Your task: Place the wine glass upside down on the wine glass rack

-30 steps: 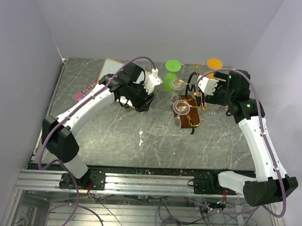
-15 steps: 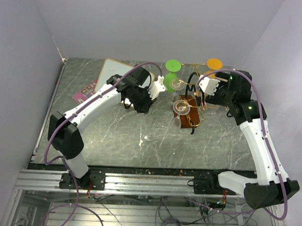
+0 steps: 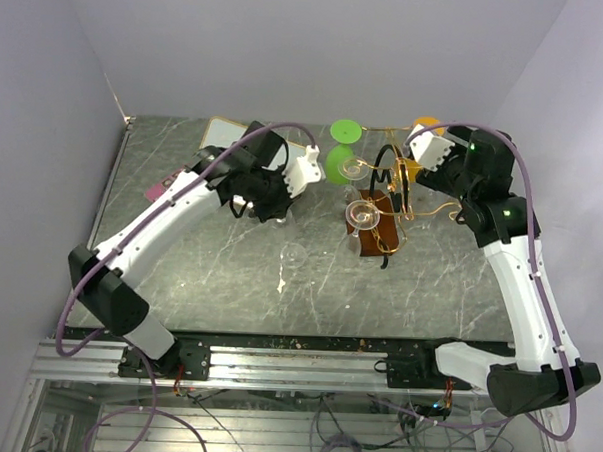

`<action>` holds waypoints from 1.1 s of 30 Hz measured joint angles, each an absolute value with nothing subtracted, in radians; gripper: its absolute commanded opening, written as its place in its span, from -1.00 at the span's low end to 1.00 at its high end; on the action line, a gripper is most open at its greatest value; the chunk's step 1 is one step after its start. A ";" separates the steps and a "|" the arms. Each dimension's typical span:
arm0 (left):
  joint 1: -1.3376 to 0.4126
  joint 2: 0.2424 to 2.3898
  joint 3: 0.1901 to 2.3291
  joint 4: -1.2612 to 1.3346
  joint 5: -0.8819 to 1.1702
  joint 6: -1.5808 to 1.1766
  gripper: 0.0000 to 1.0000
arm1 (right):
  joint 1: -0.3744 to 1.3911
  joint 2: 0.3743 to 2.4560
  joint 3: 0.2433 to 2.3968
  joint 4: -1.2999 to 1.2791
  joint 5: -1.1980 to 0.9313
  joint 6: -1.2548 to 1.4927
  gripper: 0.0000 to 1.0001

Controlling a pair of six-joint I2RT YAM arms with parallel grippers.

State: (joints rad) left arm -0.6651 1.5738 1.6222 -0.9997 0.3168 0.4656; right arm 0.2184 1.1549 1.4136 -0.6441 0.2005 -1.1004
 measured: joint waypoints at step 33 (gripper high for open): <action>-0.367 1.182 1.679 -0.679 0.277 0.065 -0.86 | 0.224 1.370 1.628 -0.396 -0.486 -0.129 0.44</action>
